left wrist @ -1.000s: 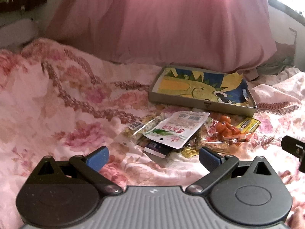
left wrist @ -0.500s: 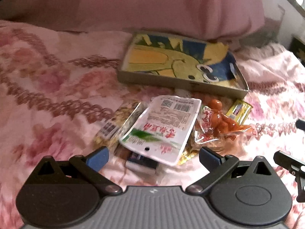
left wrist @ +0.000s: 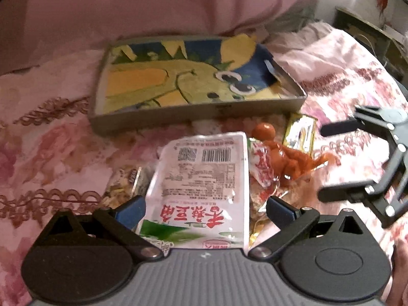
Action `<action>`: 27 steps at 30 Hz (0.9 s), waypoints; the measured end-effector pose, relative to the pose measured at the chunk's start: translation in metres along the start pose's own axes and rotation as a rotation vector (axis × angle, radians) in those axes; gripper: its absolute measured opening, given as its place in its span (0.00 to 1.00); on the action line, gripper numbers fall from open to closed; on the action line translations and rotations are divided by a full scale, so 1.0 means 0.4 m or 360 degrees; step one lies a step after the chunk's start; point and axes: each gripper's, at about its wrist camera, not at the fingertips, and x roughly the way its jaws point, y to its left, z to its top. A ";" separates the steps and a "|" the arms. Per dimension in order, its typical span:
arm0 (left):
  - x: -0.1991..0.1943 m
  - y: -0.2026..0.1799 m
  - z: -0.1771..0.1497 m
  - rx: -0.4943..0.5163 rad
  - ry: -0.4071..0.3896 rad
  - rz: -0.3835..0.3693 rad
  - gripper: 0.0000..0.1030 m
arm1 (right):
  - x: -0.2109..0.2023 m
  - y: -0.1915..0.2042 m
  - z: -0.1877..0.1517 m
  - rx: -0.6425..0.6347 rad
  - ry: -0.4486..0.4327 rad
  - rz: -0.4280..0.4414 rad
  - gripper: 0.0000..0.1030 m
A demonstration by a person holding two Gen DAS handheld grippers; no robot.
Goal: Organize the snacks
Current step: 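Grasp the white vegetable pouch with the left tool while the right tool grasps the orange sausage bag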
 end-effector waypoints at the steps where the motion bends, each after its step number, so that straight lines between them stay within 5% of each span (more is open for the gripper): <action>1: 0.012 0.003 -0.001 -0.0005 0.0026 -0.0007 0.99 | 0.012 -0.005 0.002 0.0003 0.0010 0.0006 0.93; 21: 0.057 0.007 -0.002 0.0040 0.0072 0.0109 0.88 | 0.109 -0.031 0.013 0.0146 0.0106 0.0072 0.77; 27: 0.035 0.041 -0.001 -0.0093 0.0035 0.0087 0.73 | 0.104 -0.028 0.007 0.0137 0.0099 0.0058 0.74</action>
